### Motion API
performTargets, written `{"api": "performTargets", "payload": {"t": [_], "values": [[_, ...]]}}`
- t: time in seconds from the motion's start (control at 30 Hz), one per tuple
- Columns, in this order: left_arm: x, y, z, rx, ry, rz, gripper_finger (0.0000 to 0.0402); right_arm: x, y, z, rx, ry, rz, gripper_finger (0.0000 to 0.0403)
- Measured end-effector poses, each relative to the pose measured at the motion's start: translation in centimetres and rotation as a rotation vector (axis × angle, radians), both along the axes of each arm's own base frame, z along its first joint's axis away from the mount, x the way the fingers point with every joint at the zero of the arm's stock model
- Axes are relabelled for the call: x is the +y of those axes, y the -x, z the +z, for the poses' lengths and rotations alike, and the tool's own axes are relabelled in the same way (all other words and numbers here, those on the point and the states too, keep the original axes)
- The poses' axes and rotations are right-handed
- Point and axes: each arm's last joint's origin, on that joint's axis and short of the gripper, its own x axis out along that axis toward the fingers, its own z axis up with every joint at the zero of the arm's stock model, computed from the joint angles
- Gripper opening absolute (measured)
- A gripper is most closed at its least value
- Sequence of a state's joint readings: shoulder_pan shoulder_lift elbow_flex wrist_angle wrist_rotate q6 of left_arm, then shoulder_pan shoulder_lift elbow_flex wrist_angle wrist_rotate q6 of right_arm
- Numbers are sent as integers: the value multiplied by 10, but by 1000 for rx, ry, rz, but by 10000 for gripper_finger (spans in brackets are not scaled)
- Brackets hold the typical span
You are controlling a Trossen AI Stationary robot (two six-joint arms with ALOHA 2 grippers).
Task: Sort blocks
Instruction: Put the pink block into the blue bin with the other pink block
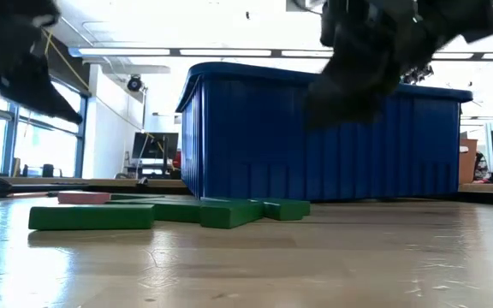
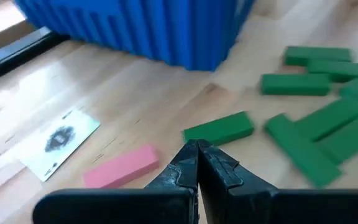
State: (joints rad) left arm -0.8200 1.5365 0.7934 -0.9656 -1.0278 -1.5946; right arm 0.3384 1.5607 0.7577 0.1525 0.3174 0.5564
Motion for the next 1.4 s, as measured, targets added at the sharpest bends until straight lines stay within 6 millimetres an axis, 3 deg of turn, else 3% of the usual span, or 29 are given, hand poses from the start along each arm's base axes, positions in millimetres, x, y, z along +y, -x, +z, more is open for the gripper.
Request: {"api": "performTargets", "payload": {"t": [0.13, 0.33, 0.53, 0.7, 0.9, 1.07, 1.27, 1.4], "values": [[18, 14, -10, -18, 91, 106, 0, 8, -3, -10, 2, -1, -104, 204], [62, 29, 0, 92, 286, 206, 2, 14, -17, 9, -83, 68, -156, 204], [101, 15, 18, 223, 408, -65, 48, 18, -28, 28, -120, 148, -96, 204], [124, -2, 17, 357, 349, -329, 116, 19, -30, 31, -103, 194, -29, 204], [141, -15, -4, 585, 254, -443, 193, 23, -25, 25, -33, 135, 7, 204], [150, -24, -25, 723, 232, -479, 228, 26, -20, 20, 18, 152, 19, 204], [152, -31, -39, 812, 263, -551, 222, 27, -20, 20, 19, 154, 20, 204], [149, -29, -37, 767, 319, -512, 173, 27, -18, 18, 18, 157, 3, 204]]}}
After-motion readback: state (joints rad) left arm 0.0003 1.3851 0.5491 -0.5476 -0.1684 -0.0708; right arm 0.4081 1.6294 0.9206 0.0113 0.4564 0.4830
